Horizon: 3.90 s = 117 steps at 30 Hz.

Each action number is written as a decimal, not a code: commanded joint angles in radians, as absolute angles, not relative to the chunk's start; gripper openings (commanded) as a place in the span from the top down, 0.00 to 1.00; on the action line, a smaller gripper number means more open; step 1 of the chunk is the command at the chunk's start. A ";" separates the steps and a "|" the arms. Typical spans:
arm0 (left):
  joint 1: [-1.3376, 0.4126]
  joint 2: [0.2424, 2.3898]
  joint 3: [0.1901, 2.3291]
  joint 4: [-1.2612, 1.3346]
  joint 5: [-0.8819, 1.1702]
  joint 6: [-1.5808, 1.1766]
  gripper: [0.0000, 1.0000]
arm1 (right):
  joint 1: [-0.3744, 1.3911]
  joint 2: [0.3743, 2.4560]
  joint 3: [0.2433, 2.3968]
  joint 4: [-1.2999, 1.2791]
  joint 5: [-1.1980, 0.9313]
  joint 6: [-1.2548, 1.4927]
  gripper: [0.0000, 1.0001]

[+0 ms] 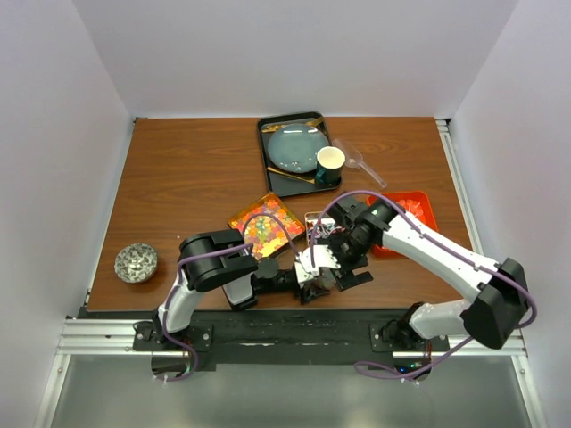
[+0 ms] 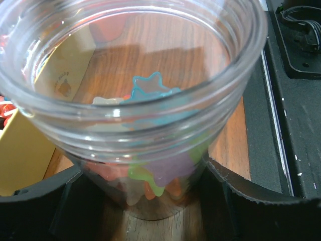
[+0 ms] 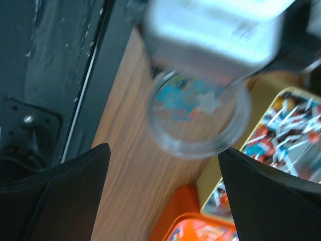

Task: Pack the candies
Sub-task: Screw the bottle lid onto the packing bottle.

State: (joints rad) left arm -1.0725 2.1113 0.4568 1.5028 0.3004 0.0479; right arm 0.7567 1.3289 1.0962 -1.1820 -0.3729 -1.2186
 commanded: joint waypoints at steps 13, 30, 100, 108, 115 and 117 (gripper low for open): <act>-1.031 2.175 0.443 1.628 0.252 0.057 1.00 | 0.709 1.390 1.279 -1.198 -0.452 -1.067 0.09; -1.032 2.191 0.451 1.623 0.224 0.055 1.00 | 0.723 1.488 1.307 -1.293 -0.508 -1.216 0.08; -0.983 2.212 0.480 1.563 0.253 0.014 1.00 | 0.732 1.536 1.361 -1.292 -0.471 -1.181 0.10; -0.977 2.214 0.485 1.557 0.252 0.008 1.00 | 0.732 1.476 1.298 -1.290 -0.419 -1.126 0.10; -0.973 2.215 0.488 1.551 0.253 0.008 1.00 | 0.732 1.427 1.252 -1.307 -0.388 -1.081 0.10; -0.973 2.217 0.489 1.551 0.256 0.006 1.00 | 0.732 1.410 1.249 -1.325 -0.385 -1.072 0.10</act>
